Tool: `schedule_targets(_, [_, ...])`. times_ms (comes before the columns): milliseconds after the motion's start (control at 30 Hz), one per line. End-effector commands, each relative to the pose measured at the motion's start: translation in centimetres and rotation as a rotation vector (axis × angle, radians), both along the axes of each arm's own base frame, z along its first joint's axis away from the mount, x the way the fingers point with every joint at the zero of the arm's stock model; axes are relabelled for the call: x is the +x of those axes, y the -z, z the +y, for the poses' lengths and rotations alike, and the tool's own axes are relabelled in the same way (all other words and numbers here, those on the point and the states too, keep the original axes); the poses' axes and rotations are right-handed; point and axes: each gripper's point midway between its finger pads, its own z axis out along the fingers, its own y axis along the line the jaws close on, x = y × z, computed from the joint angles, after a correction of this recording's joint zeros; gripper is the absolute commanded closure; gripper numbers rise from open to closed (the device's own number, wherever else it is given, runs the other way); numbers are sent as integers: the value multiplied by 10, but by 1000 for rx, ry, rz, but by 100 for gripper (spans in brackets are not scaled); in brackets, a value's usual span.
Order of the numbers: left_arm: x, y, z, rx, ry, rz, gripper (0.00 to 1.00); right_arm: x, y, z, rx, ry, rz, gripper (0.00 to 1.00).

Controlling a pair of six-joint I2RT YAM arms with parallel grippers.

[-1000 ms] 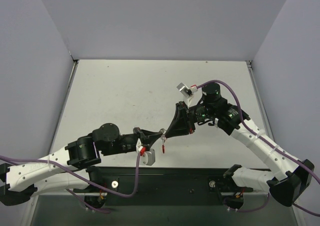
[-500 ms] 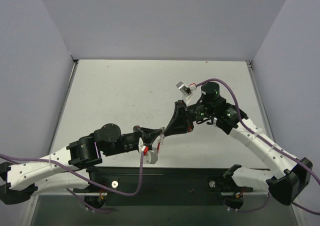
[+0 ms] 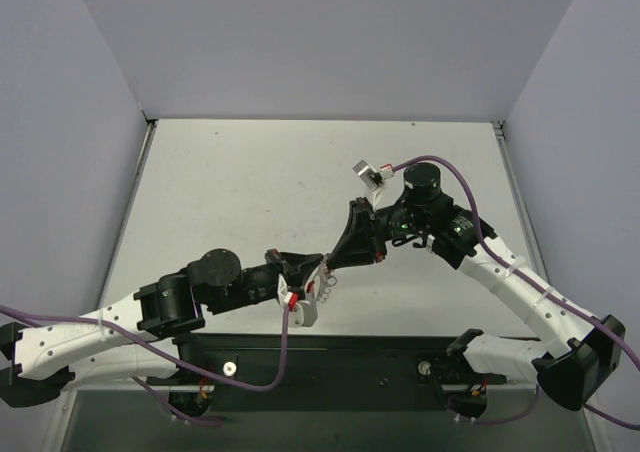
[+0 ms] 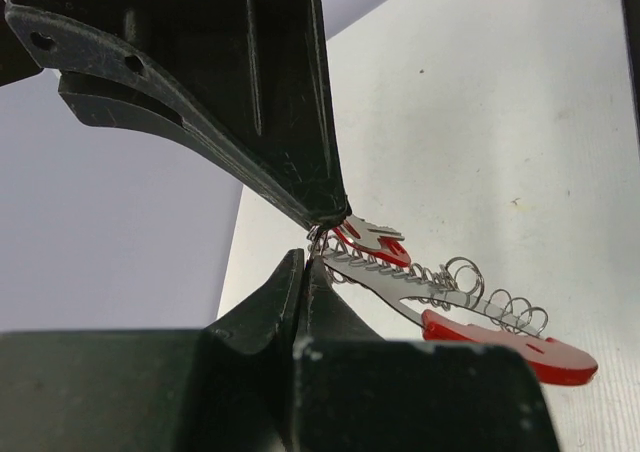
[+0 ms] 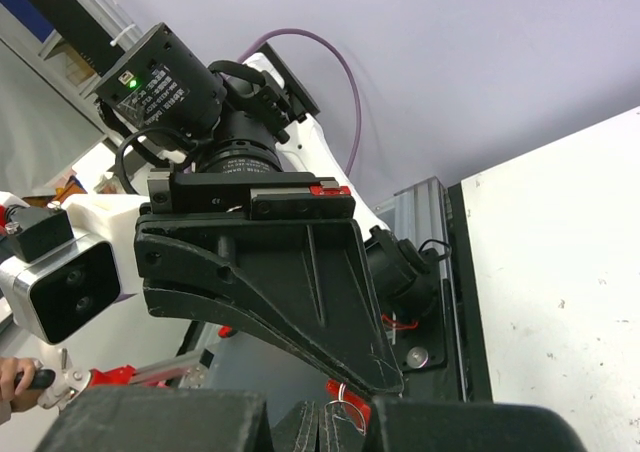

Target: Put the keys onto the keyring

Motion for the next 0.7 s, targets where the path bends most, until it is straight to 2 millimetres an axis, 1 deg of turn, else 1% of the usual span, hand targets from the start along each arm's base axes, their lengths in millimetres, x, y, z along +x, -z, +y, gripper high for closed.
schedule_targets(0, [27, -9, 11, -17, -160, -53, 100, -24, -22, -6, 79, -126, -22, 100])
schedule_targets(33, [28, -9, 12, -23, -166, -52, 100, -25, -24, -6, 79, -127, 4, 100])
schedule_targets(267, [34, -15, 21, -46, -220, -62, 100, -23, -27, -5, 100, -111, 1, 100])
schedule_targets(533, [39, -24, 32, -88, -274, -81, 100, -19, -20, -6, 85, -93, 24, 100])
schedule_targets(667, [41, -29, 35, -114, -298, -96, 100, -18, -17, -6, 78, -82, 37, 100])
